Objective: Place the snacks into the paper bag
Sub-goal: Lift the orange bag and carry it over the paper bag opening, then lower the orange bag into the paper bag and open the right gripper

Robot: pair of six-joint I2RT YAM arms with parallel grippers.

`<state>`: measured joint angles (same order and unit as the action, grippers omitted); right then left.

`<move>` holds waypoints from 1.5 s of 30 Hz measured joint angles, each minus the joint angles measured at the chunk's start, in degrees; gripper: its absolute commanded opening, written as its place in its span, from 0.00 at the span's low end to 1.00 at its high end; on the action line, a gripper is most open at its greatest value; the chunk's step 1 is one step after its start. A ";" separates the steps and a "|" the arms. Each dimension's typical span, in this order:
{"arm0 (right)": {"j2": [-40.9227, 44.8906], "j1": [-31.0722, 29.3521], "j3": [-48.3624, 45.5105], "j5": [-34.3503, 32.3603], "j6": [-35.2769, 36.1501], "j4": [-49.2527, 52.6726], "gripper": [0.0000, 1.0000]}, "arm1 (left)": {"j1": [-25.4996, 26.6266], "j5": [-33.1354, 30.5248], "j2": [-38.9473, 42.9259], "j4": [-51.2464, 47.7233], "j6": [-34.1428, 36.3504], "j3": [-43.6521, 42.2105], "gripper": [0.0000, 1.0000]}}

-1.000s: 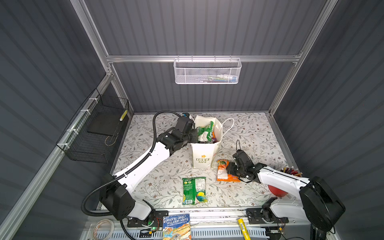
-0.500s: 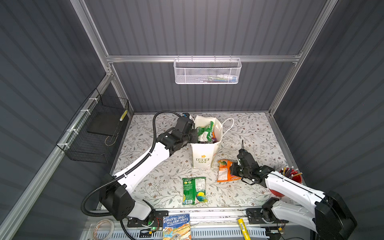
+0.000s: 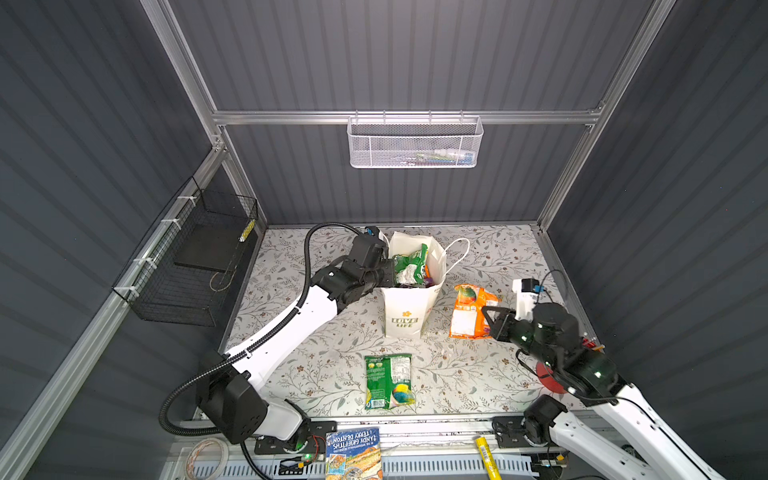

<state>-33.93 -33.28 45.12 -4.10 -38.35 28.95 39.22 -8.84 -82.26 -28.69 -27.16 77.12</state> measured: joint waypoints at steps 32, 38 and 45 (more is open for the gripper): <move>-44.65 -5.33 36.30 5.14 13.20 -11.89 0.00 | 0.00 0.81 0.15 0.04 0.68 -0.11 0.00; -48.98 -7.15 35.71 4.79 14.88 -11.87 0.00 | 0.00 0.79 0.15 0.04 0.74 -0.11 0.00; -48.94 -8.11 31.74 3.87 15.06 -10.40 0.00 | 0.00 0.74 0.15 0.02 1.07 -0.11 0.00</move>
<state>-82.87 -41.39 76.86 -0.23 -23.29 18.55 39.22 -8.10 -82.11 -28.67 -26.09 77.01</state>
